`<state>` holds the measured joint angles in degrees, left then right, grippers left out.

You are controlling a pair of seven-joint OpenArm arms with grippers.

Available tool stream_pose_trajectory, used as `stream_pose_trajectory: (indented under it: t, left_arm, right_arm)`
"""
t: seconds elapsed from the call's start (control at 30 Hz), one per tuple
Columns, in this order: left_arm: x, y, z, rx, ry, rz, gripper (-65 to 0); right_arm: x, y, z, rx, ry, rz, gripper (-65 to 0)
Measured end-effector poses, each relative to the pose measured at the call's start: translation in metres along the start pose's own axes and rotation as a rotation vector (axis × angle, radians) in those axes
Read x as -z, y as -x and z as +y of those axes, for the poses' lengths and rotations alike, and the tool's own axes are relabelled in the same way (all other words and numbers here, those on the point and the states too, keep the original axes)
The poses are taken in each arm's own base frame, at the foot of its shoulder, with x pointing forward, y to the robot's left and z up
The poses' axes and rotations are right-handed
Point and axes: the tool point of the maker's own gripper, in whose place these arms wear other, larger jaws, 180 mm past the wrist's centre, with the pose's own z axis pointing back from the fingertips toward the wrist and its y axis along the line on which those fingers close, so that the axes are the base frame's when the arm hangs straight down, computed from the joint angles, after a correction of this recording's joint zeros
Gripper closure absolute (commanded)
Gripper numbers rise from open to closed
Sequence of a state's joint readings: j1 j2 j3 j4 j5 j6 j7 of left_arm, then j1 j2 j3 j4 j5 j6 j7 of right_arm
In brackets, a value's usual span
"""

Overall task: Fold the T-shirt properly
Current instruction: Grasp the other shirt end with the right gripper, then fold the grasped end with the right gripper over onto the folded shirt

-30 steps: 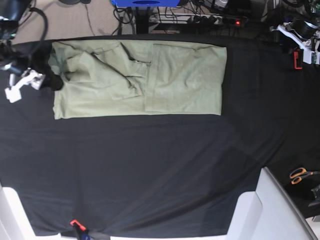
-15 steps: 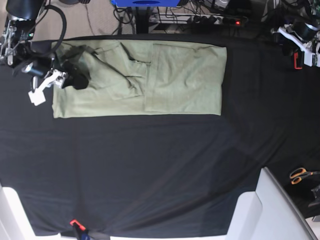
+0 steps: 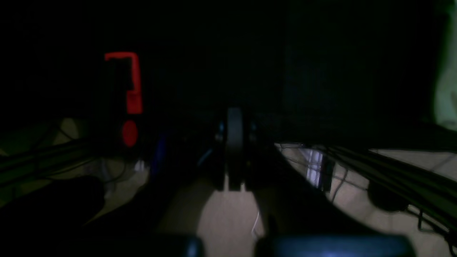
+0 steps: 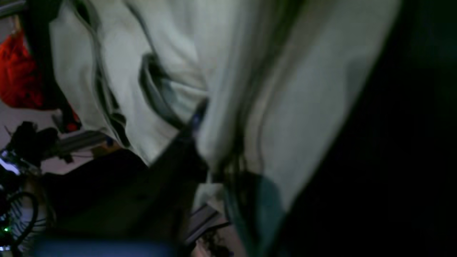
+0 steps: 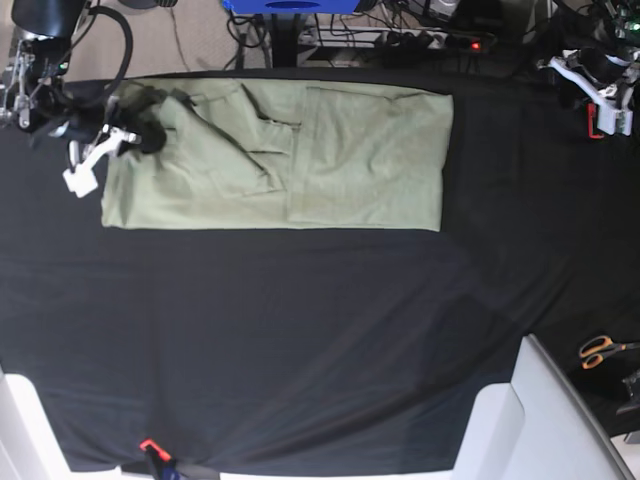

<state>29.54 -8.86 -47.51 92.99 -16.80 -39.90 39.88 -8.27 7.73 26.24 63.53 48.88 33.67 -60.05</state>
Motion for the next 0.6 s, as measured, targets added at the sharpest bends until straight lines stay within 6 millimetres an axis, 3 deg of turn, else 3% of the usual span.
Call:
stream_pose_trajectory:
  t: [0.1,0.33,0.47,0.6]
  left_arm:
    - [0.005,-0.001,-0.012,0.009,0.032,-0.001,0.0]
    - [0.006,-0.001,-0.014,0.014,0.038,0.001,0.0]
    - [0.006,-0.002,-0.014,0.016,0.038,0.001,0.0]
    - [0.006,-0.001,-0.014,0.015,0.038,0.002,0.0]
  right_arm:
    - [-0.005,-0.006,-0.004,-0.018,0.017,0.011,-0.8]
    - [-0.032,-0.026,-0.030,-0.064,0.102,0.006,-0.2]
    - [-0.052,-0.044,-0.050,0.077,0.197,-0.059,-0.2]
    - [-0.062,-0.050,-0.042,0.068,0.257,-0.077,-0.2]
